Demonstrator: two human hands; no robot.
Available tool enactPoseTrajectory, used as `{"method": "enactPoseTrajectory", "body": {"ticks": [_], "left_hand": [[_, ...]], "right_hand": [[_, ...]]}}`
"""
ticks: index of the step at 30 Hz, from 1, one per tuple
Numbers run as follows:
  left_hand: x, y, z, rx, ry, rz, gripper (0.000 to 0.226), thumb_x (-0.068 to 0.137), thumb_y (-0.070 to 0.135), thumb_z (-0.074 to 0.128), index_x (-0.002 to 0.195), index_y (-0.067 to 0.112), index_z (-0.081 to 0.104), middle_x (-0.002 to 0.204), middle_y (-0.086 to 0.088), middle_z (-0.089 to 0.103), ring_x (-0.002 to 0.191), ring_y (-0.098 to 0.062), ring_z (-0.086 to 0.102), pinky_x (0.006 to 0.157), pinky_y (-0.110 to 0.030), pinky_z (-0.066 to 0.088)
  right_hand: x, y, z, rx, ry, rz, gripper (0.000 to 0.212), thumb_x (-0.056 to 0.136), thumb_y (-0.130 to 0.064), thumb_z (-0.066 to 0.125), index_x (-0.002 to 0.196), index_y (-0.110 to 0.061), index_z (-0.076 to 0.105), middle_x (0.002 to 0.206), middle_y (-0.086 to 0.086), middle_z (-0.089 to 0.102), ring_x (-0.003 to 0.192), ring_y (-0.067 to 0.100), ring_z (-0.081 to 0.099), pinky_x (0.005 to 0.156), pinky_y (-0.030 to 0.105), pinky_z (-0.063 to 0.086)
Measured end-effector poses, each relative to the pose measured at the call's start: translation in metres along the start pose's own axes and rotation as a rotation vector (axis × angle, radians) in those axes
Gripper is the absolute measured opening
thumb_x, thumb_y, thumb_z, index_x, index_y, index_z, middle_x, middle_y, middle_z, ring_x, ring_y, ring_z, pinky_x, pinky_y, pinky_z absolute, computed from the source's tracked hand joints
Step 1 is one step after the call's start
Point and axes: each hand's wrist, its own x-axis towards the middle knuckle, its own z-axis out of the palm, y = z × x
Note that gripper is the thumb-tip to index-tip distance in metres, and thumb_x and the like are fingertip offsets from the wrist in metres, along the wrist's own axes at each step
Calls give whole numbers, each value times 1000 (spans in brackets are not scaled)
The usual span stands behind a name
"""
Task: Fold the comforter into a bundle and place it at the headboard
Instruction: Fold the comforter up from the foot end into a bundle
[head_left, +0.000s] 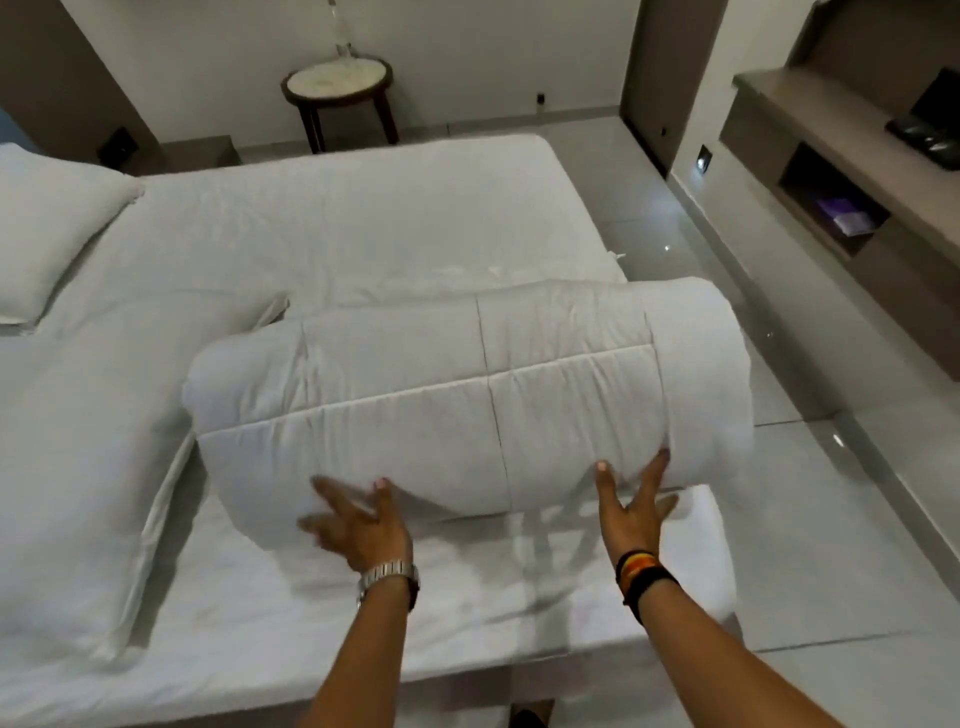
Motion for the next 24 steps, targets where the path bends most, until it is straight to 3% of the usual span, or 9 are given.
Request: {"method": "enactPoseTrajectory", "body": {"ticks": [3,6,8,12,15,18,22,24], "left_hand": [[35,-17,30,-193,0,-261,124,78,69,76,155,55,-20,172,-12,-19,159,-40,-1,122,-66,12],[75,-12,53,-355,53,-292,158,46,76,91,150,59,-27,173,9,-4,154,-33,23,112,-72,33],[94,-3,68,-459,82,-323,166,38,73,95,150,59,-27,172,11,0,146,-28,33,103,-74,43],[118,12,93,-539,169,-386,184,20,75,94,156,45,-27,170,11,-16,156,-27,17,115,-70,31],[122,3,100,-474,161,-446,178,35,63,99,160,33,-23,173,6,-13,158,-24,16,124,-58,20],[114,4,94,-425,139,-408,149,65,30,98,164,30,-14,173,3,4,153,-26,30,124,-51,25],[90,20,70,-462,127,-244,130,73,9,87,164,43,1,163,0,33,129,-29,54,106,-56,51],[60,27,45,-496,111,-166,124,74,5,82,163,47,6,162,1,36,123,-26,57,99,-55,56]], "right_hand": [[47,-20,32,65,29,60,120,78,-65,77,155,-60,-15,167,17,-29,158,31,-15,122,55,23],[87,-44,62,146,130,235,139,61,-68,89,153,-63,-15,163,23,-35,158,43,4,120,55,28],[110,-60,76,141,171,369,145,58,-65,92,155,-59,-16,162,22,-36,156,46,7,120,60,24],[136,-77,84,93,226,438,145,60,-57,94,158,-54,-13,166,24,-25,156,43,10,119,60,22],[134,-63,91,153,266,373,140,64,-41,97,159,-56,-4,166,26,-10,153,42,21,116,56,30],[129,-56,88,295,259,296,125,73,-21,93,157,-59,9,166,24,2,143,37,37,110,51,38],[114,-60,73,473,288,155,84,86,9,66,153,-34,44,147,6,50,117,24,57,84,21,49],[90,-62,57,453,295,124,70,87,17,54,148,-19,55,140,12,60,110,26,62,66,7,49]]}}
